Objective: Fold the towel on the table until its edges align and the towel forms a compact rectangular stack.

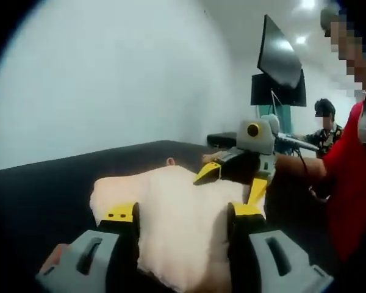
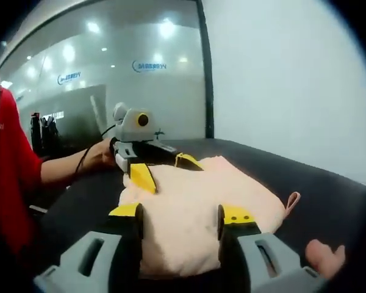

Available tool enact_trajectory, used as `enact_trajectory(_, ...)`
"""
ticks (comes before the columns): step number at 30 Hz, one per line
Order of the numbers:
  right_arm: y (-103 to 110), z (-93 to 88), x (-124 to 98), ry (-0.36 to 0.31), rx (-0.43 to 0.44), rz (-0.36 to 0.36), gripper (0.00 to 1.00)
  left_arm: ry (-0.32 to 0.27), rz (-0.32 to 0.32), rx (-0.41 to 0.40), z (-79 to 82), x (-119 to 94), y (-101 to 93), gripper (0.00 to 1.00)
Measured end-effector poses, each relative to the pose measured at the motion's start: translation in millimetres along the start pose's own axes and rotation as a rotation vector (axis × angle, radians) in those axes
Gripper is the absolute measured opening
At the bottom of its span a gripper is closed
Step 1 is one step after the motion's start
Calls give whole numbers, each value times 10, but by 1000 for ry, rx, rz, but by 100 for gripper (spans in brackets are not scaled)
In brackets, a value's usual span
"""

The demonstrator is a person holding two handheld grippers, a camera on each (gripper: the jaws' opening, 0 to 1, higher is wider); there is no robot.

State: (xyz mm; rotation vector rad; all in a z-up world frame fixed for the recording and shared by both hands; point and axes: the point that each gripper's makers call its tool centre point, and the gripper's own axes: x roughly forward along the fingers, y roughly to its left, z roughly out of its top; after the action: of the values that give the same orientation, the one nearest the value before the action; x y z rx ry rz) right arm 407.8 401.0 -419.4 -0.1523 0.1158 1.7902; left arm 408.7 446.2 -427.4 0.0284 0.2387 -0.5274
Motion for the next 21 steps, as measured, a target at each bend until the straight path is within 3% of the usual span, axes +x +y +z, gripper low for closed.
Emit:
enact_trajectory(3,-19,-19,-7,12,40,-1,45,-13,-6,-15,17,-4,-14,58)
enact_trajectory(9,-12,-29,-2,20,27,5,44,-12,-4,-13,15,-13,-62,58)
enact_trajectory(12,11,104,-83,3,24,20,44,-28,7,21,119,-64,-48,58)
enact_trajectory(14,-1,309,-139,-80,19,23,42,-101,-40,33,263,-119,-131,54)
enact_trajectory(19,-437,408,-180,-144,118,-141,42,-15,-62,50,84,-100,-180,54)
enact_trajectory(21,-588,330,-146,-132,155,-203,42,-17,-67,62,85,-110,-207,54)
